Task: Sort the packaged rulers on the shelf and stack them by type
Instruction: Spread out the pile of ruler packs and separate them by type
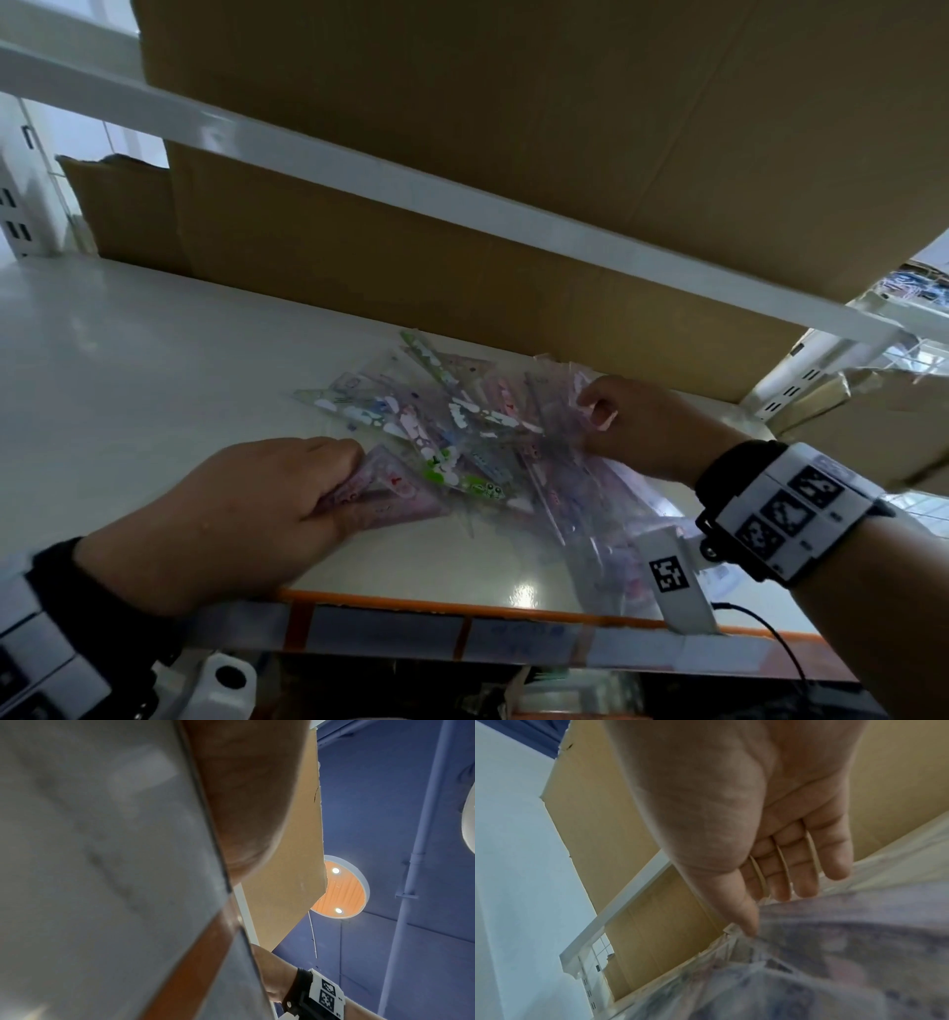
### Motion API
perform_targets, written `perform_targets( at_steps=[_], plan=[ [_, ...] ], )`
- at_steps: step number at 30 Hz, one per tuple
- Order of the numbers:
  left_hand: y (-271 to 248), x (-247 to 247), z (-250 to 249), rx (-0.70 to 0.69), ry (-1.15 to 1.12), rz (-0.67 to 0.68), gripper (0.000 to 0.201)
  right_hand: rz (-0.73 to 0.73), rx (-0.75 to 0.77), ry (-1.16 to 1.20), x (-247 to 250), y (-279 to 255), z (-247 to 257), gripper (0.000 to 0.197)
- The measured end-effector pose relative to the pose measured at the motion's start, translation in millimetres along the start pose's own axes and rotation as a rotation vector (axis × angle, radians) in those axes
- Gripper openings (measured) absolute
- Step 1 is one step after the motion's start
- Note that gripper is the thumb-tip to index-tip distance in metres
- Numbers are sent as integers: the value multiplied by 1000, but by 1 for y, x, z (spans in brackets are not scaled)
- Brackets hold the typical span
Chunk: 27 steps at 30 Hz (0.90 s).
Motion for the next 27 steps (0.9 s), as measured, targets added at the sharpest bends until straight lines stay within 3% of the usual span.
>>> perform_targets(
  at_steps=[3, 7, 12, 15, 23, 27],
  plan=[
    [0, 1, 0, 4, -17, -3, 64, 5, 111, 29, 2, -6, 9, 51],
    [-1, 0, 0, 16, -10, 19, 55, 204, 288, -180, -4, -15, 33, 61],
    [0, 2, -2, 24, 11, 20, 61, 364, 288, -264, -5, -10, 47, 80],
    [-1, 3, -3, 26, 19, 24, 57, 333, 269, -242, -7, -11, 49, 91],
    [0, 5, -5, 10, -4, 43, 49, 309, 204, 35, -10, -4, 57, 82],
    [-1, 5, -5, -3, 4, 16, 48, 188, 159, 299, 0, 5, 55, 56]
  ],
)
Point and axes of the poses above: each hand's wrist, its own y-axis towards the middle knuckle, its own x-axis out of the back of the hand, z = x × y, the point moved 2 cm from there along y, towards the middle knuckle, and after that the axes turned 6 degrees about y, right-handed, at the moved point
